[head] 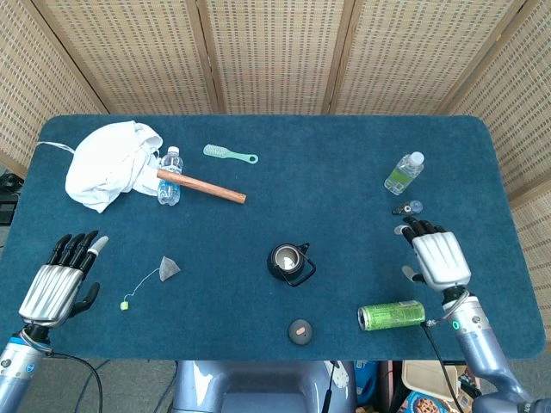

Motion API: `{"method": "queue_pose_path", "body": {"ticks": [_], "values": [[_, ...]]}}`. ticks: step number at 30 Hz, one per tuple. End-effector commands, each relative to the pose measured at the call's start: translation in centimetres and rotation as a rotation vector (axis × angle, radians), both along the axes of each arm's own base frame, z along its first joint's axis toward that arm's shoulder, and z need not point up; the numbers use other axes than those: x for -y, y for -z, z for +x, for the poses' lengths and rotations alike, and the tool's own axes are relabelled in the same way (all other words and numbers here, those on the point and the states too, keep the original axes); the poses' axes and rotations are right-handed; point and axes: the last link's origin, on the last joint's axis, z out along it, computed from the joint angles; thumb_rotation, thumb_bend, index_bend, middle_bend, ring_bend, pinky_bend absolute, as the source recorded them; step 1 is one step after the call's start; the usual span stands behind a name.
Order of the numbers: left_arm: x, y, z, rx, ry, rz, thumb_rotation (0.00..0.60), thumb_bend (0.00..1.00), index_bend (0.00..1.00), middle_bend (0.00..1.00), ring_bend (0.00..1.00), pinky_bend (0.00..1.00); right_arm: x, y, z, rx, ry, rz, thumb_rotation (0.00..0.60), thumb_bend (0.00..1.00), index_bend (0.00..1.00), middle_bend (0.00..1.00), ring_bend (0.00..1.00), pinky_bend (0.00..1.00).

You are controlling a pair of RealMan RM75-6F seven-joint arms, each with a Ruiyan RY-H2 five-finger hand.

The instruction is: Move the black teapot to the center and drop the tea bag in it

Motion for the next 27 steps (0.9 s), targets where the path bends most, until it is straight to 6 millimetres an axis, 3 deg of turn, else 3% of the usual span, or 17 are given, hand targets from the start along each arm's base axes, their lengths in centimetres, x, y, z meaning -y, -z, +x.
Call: {"method": "queue_pose_path", "body": {"ticks": [1,21,27], "values": [[0.0,-0.2,0.1,-0.011,0.016,-0.004,0.6,0.47,0.0,0.0,0.0,0.0,-1.1,0.0,-0.9,0.006,0.0,-0.033,0.6,0.38,0.33,0.25,0.25,0.42],[1.0,-0.3,0.0,-0.062,0.085,-0.094,0.6,0.47,0.02,0.0,0.0,0.0,-4.0,0.8,-3.9,0.041,0.084,-0.053,0.6,0.38,0.31,0.23,0.21,0.37],[1.7,0.0,-0.1,-0.09,0.094,-0.124,0.6,0.47,0.03,0.0,0.07,0.0,-4.5,0.9,-4.3,0.052,0.087,-0.056,0.6,0.38,0.31,0.23,0.21,0.37]]}}
